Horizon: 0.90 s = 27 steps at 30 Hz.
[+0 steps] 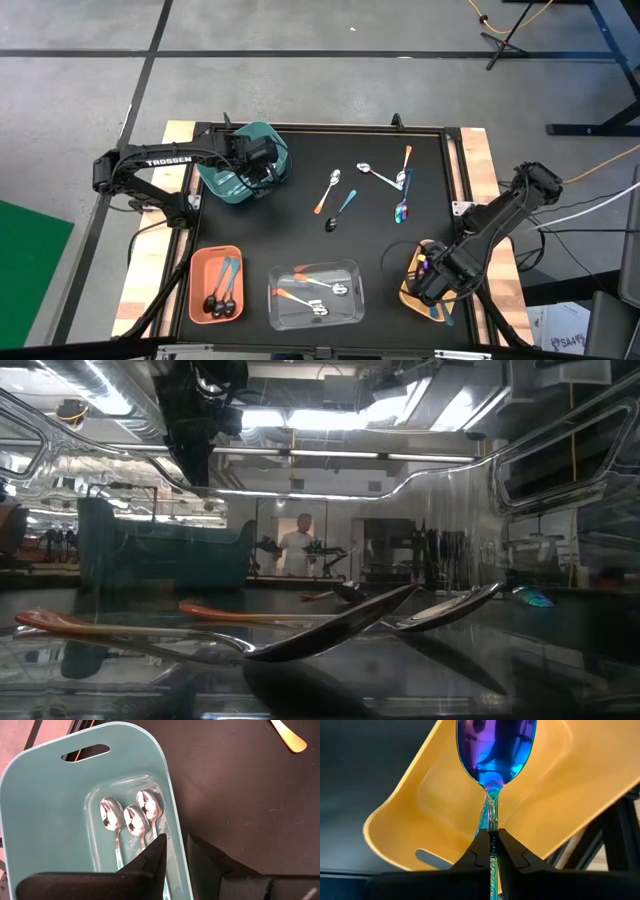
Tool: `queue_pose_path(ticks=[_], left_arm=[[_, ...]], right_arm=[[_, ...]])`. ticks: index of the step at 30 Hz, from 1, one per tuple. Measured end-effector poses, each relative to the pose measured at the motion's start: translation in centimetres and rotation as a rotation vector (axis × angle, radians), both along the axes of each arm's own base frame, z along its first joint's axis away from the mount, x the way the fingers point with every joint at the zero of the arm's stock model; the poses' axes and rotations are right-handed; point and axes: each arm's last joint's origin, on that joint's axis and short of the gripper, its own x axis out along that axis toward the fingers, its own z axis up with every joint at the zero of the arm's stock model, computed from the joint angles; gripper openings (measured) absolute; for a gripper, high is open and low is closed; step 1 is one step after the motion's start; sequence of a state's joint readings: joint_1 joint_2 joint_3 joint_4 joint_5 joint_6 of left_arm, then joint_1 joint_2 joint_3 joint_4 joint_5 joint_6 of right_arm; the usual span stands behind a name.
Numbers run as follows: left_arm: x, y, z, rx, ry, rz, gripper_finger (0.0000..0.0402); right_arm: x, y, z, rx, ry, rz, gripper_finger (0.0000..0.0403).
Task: Sort silverware by color (type)
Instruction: Put the purple spoon into the yellow bin
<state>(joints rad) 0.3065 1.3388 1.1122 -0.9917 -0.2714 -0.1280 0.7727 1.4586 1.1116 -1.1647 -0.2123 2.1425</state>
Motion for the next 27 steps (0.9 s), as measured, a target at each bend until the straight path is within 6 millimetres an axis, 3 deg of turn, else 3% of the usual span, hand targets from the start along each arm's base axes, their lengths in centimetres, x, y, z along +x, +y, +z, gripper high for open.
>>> queue_pose_path(ticks=[14, 27], left_arm=[[0.0, 0.0, 0.0, 0.001, -0.002, 0.0, 0.0072], [0.0, 0.0, 0.0, 0.001, -0.004, 0.0, 0.0072]], right_arm=[[-0.5, -0.4, -3.2, 0.008, 0.014, 0.0, 0.0001], [-0.7, -0.5, -3.6, 0.011, 0.037, 0.002, 0.0001]])
